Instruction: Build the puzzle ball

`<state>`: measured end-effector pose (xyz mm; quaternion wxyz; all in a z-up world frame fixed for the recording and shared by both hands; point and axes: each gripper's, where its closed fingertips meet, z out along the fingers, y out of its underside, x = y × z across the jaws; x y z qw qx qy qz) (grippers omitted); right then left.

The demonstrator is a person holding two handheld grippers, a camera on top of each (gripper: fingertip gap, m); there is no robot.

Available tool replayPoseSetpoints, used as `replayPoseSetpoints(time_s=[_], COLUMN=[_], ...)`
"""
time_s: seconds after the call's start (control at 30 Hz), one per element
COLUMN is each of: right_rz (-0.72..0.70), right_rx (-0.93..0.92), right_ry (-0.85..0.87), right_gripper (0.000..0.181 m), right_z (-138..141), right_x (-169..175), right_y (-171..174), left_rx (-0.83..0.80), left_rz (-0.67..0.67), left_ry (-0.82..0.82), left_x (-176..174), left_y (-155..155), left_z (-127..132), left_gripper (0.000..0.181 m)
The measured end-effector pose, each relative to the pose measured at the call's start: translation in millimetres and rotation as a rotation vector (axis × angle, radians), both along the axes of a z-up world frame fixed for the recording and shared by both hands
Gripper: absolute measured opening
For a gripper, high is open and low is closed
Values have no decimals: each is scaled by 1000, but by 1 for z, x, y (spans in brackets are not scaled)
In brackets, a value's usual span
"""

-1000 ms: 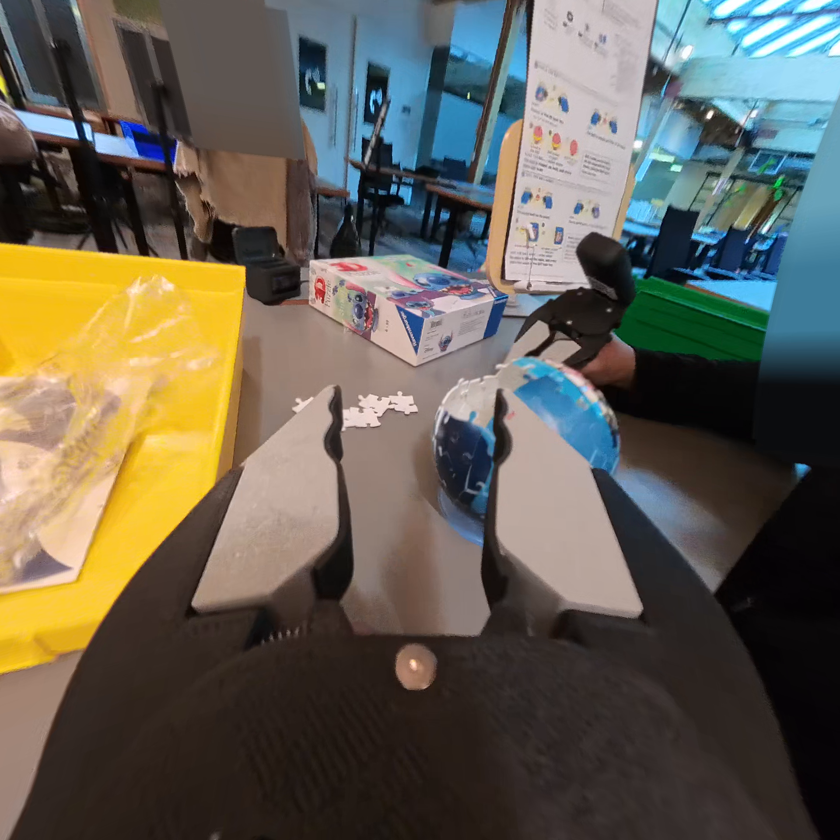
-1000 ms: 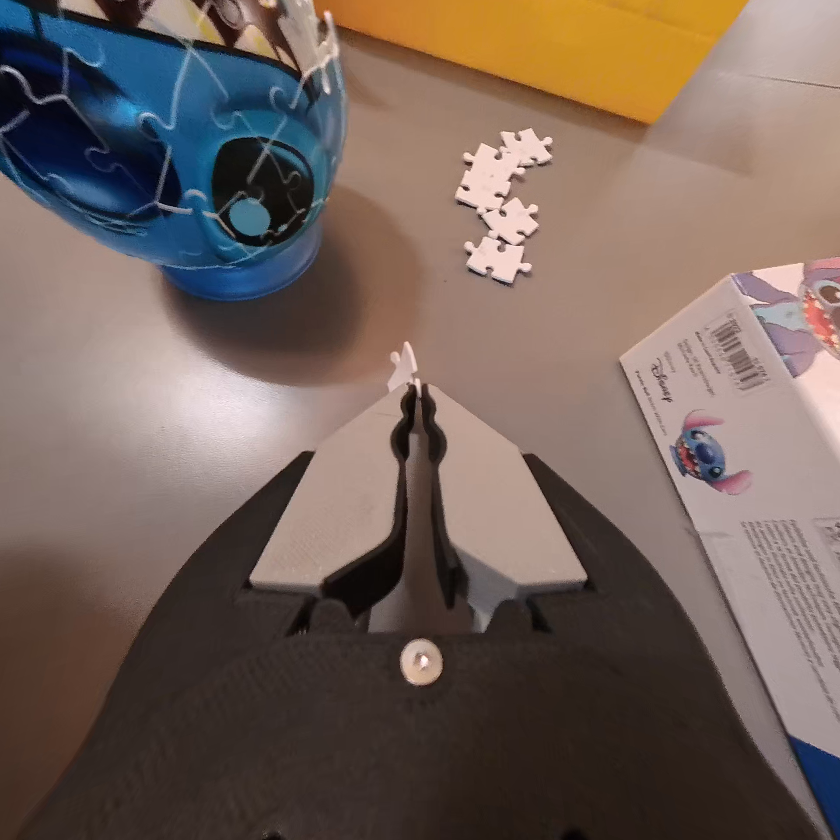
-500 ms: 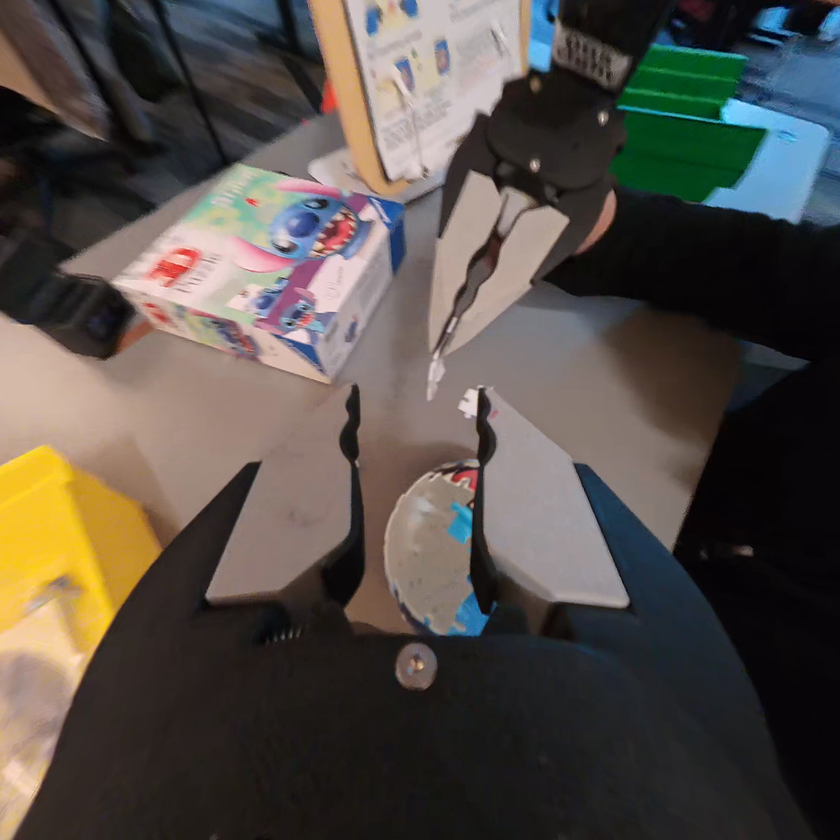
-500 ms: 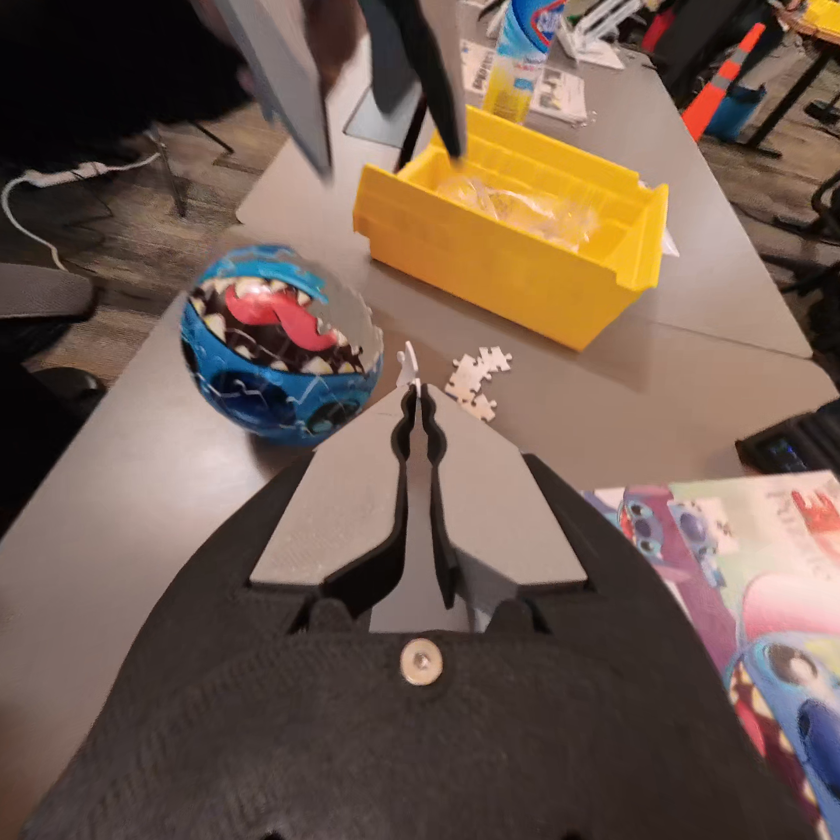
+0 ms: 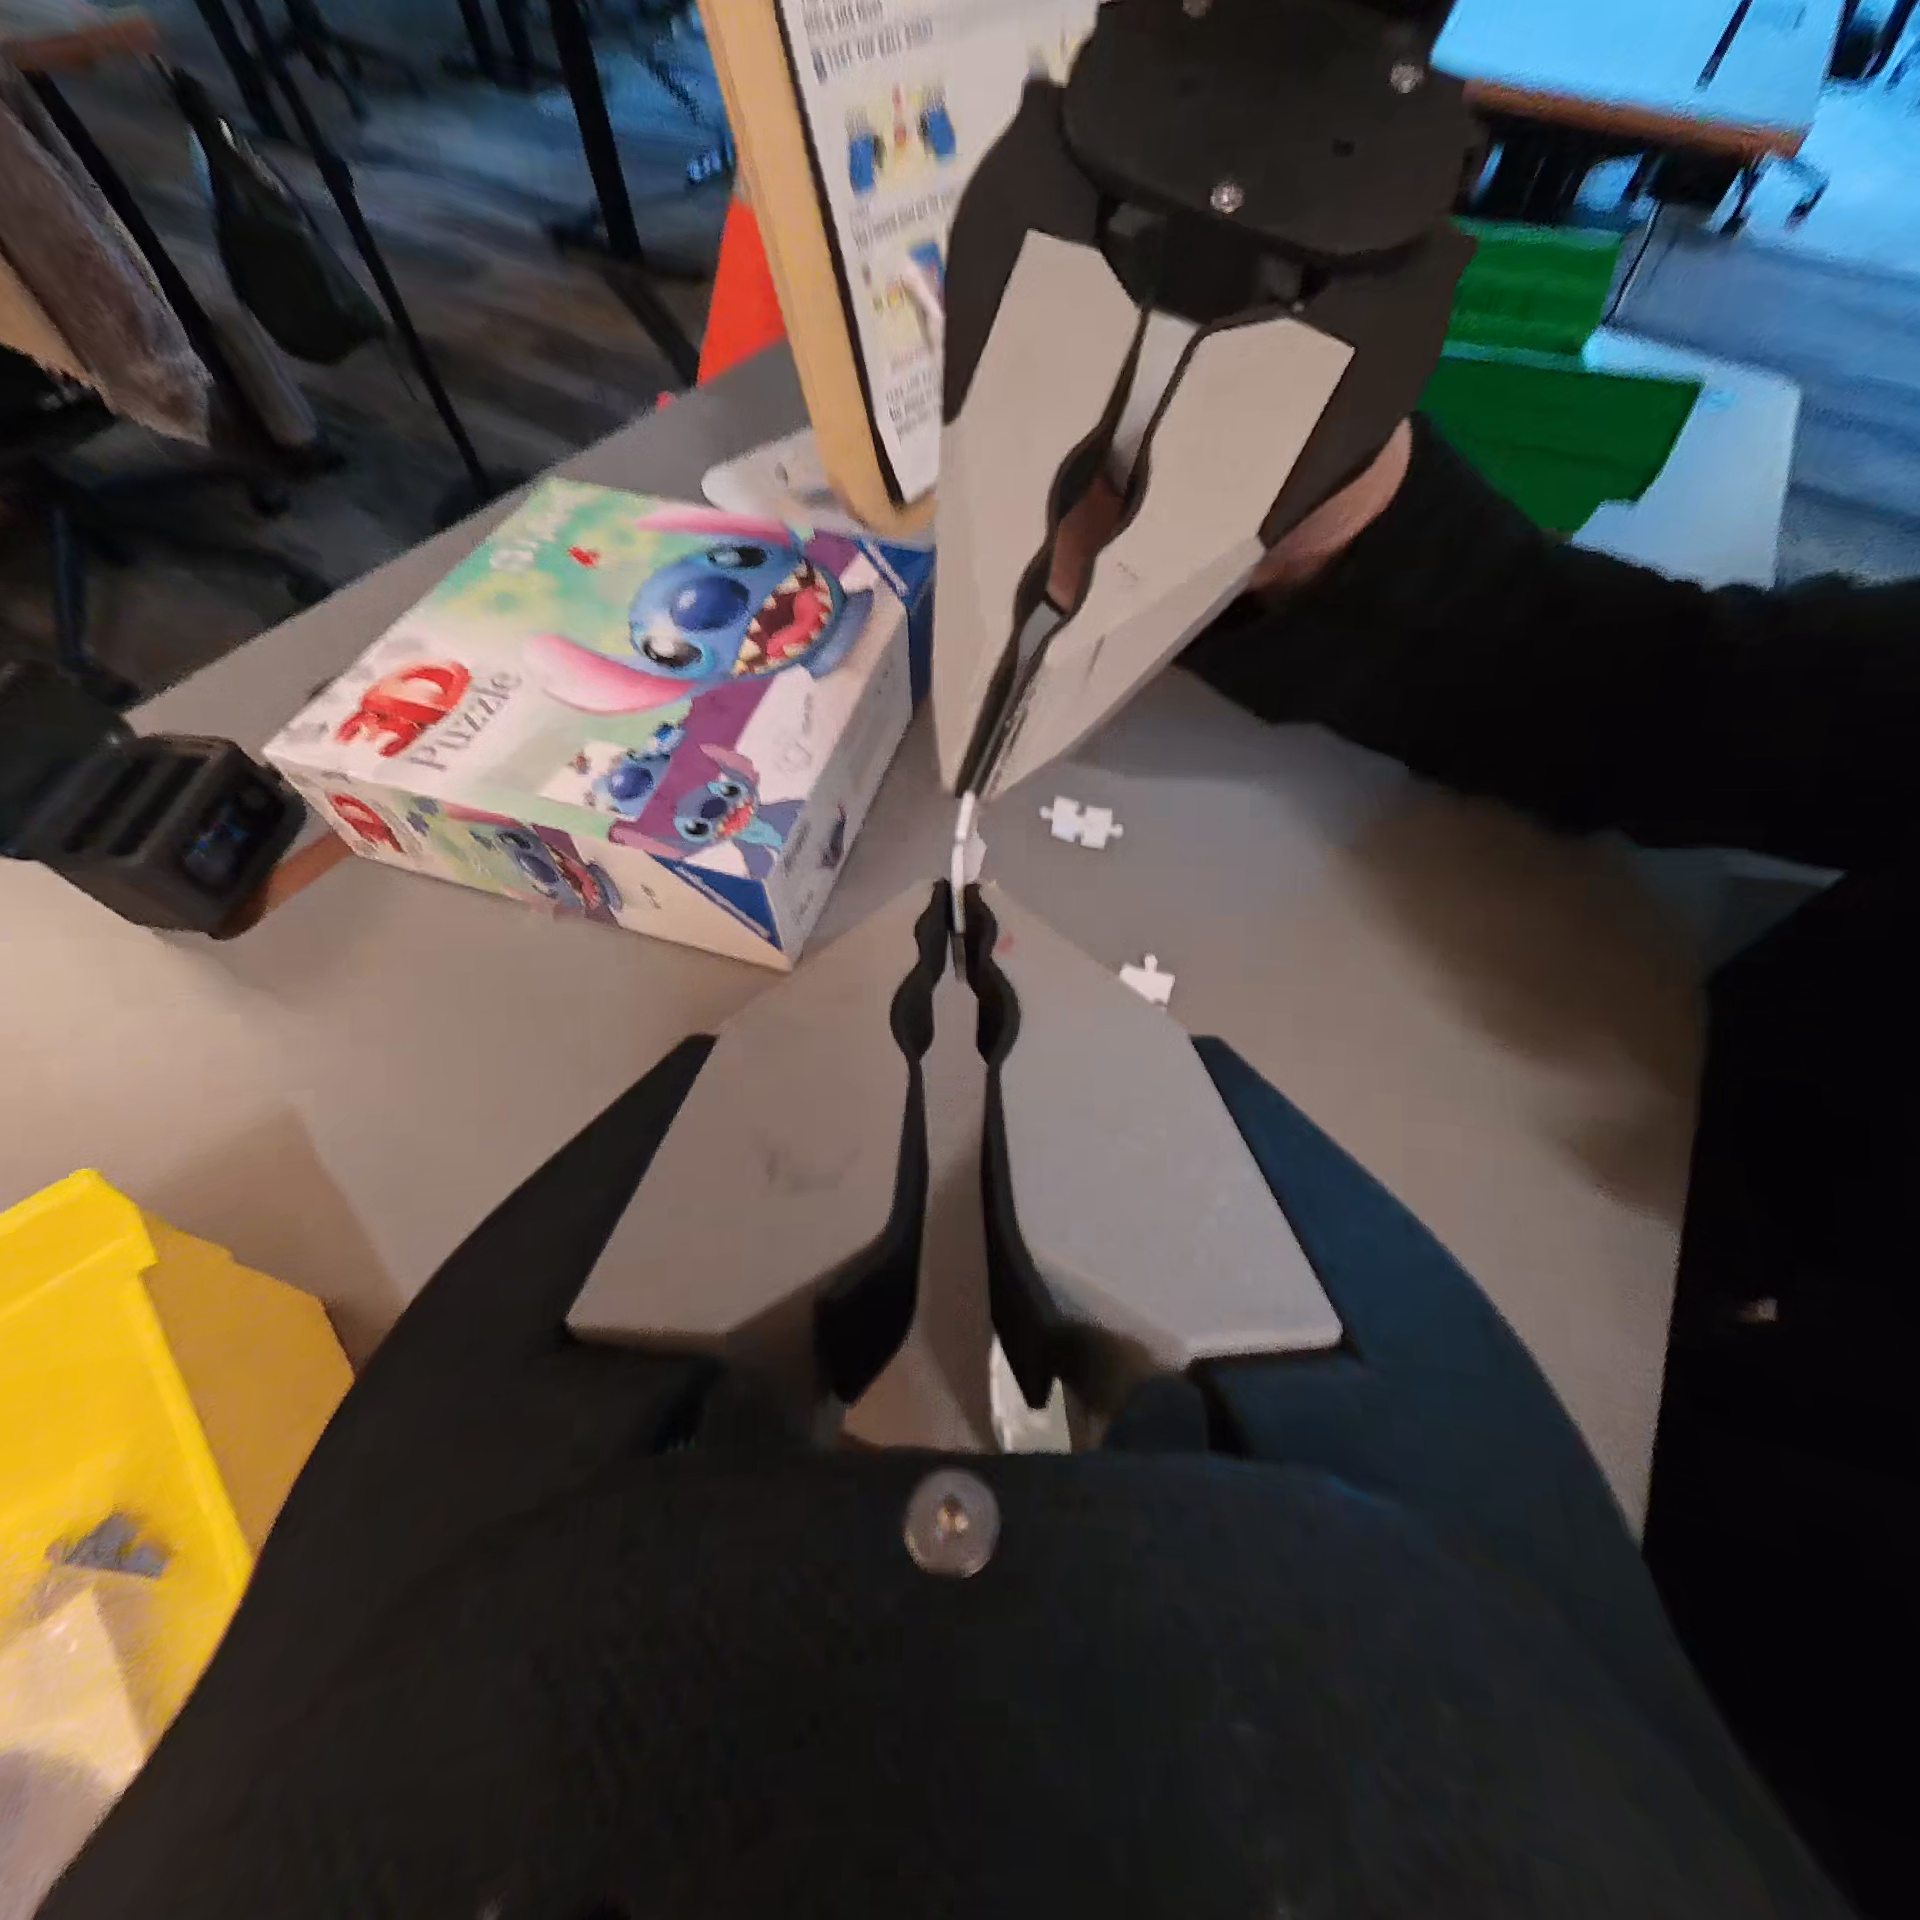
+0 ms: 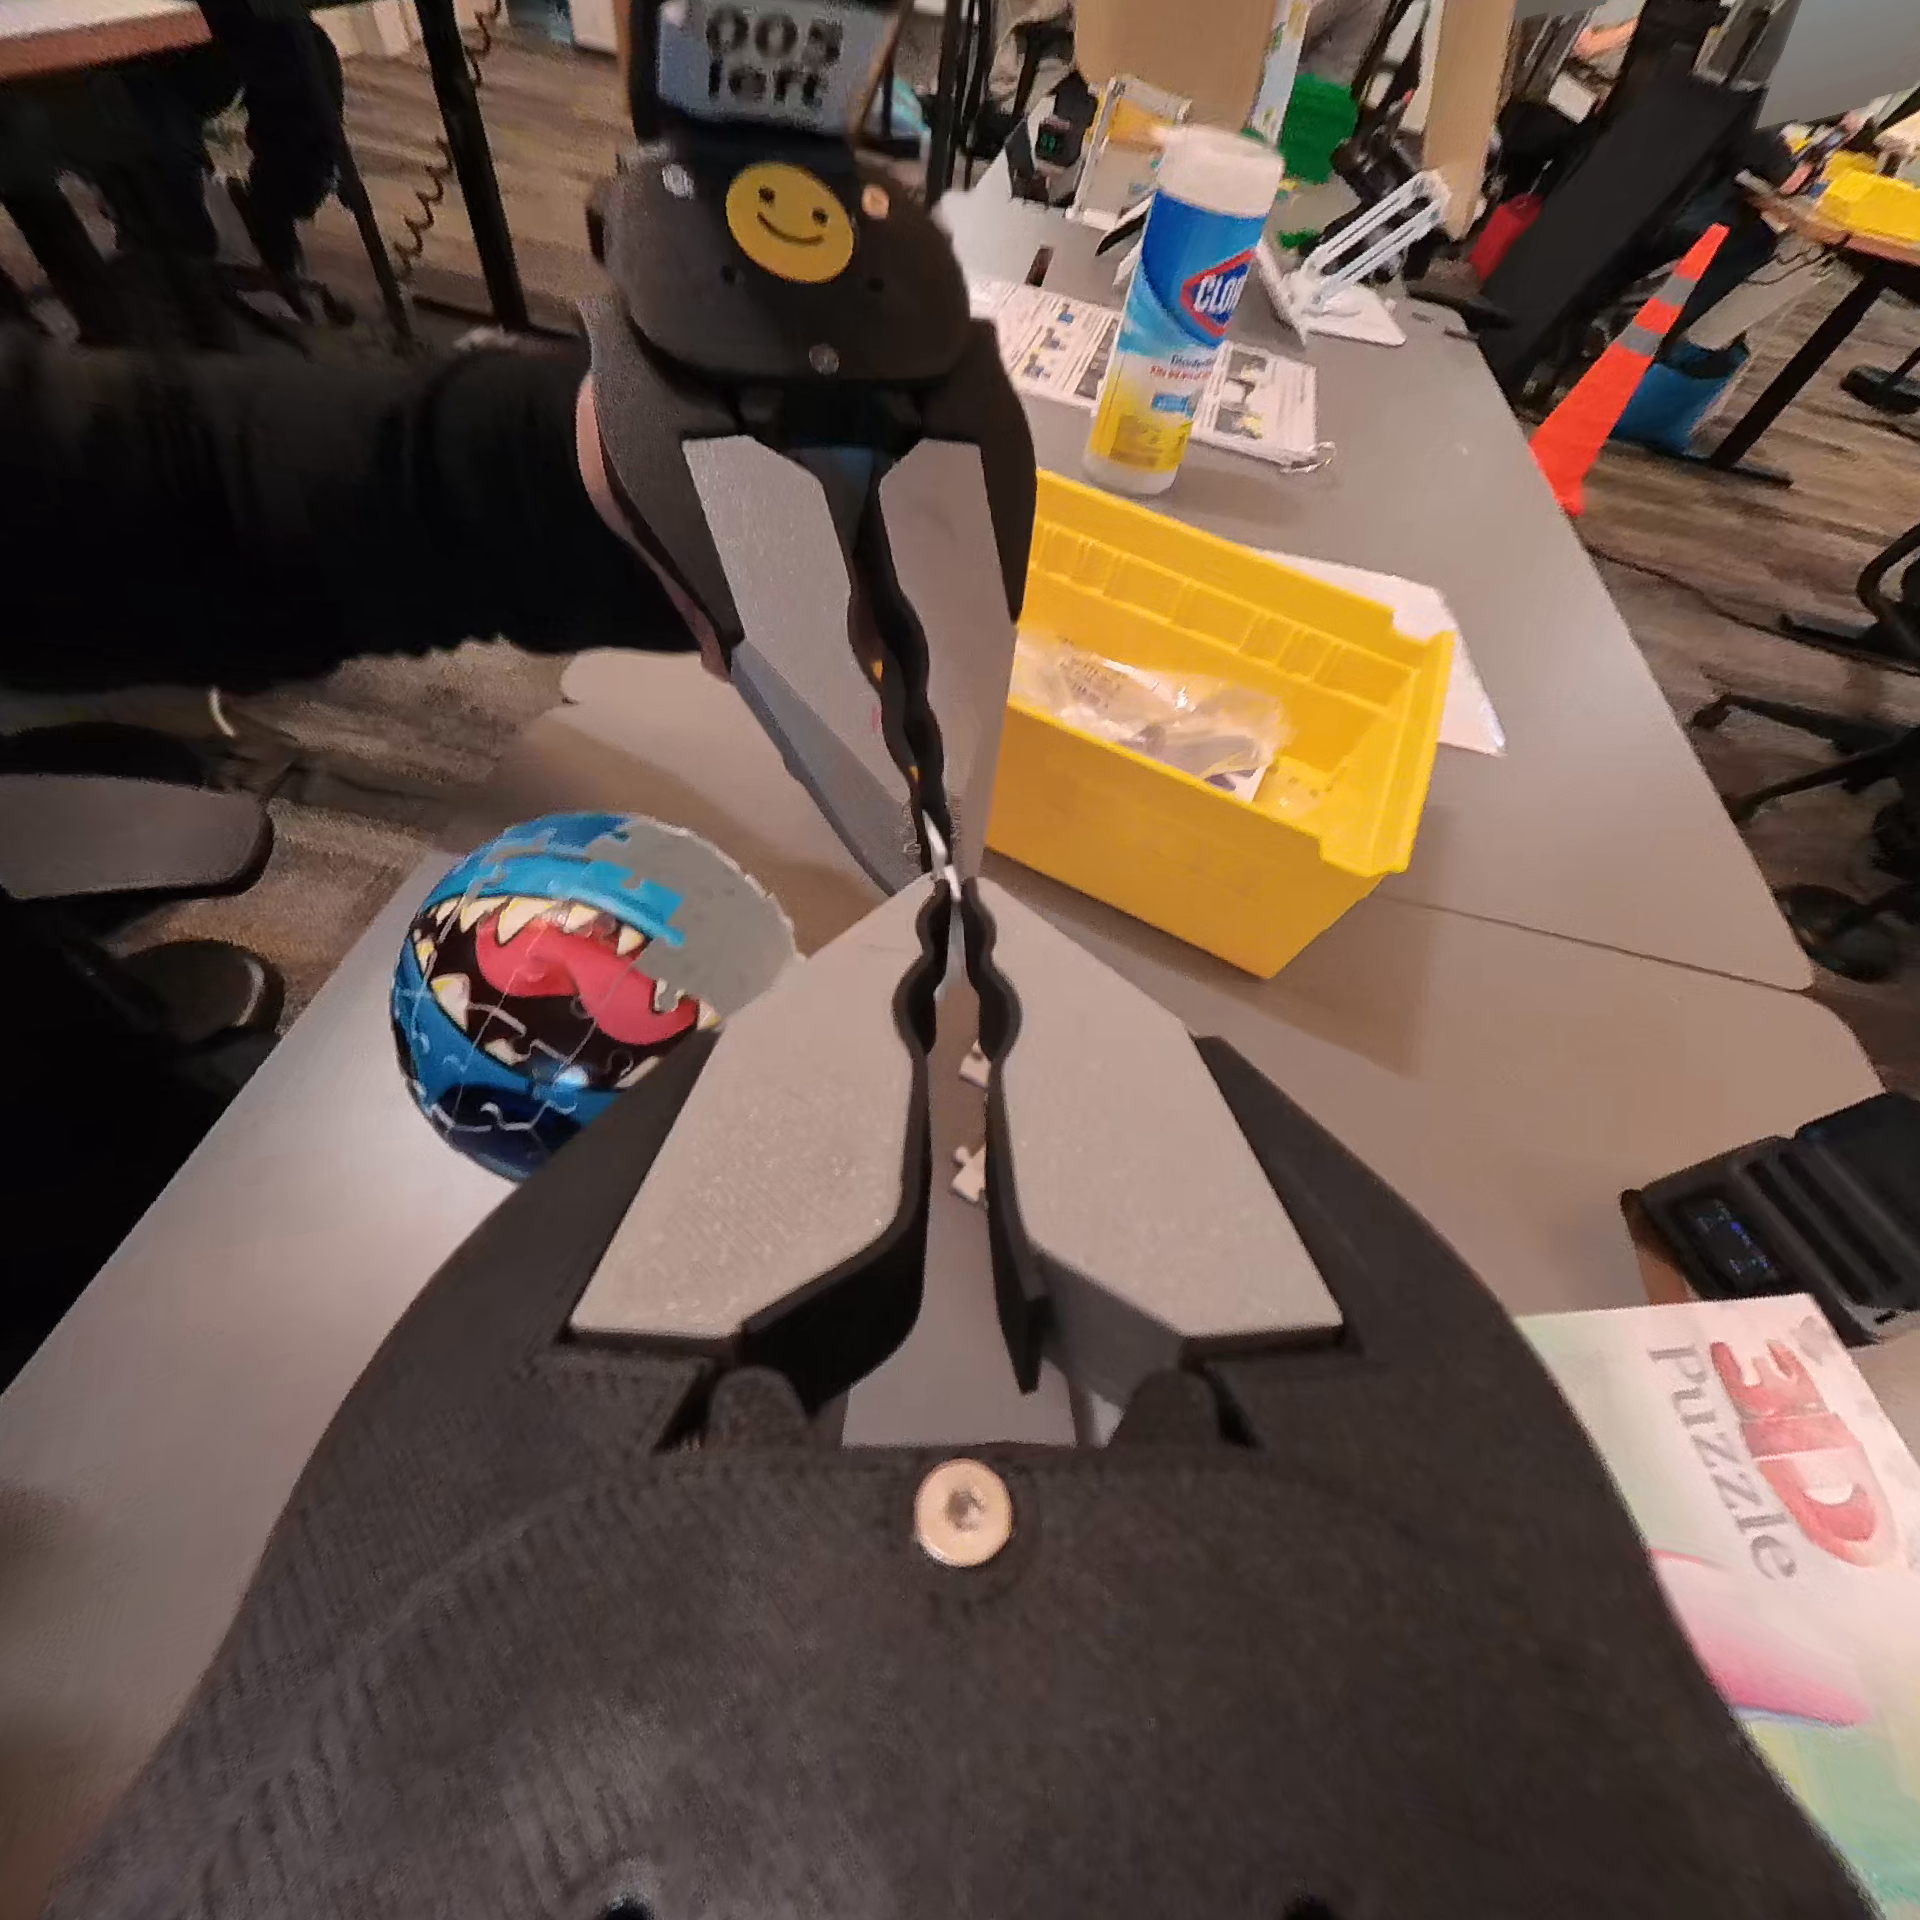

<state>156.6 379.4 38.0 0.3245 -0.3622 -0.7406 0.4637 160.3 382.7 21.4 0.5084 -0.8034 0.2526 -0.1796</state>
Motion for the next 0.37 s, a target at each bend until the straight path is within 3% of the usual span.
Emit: replayPoseSetpoints(time_s=[0.2, 0.37], right_rz=[-70, -74], right_rx=[-44, -6], right_ry=[63, 6], right_gripper=[6, 15], right_z=[22, -16], right_x=[-5, 5], right_y=[22, 32], left_rx=[172, 321], left_rz=[45, 127], left_ry=[-125, -129], left_x=[-31, -59], left_y=[-11, -53], left_z=[31, 36], left_gripper=[0, 0])
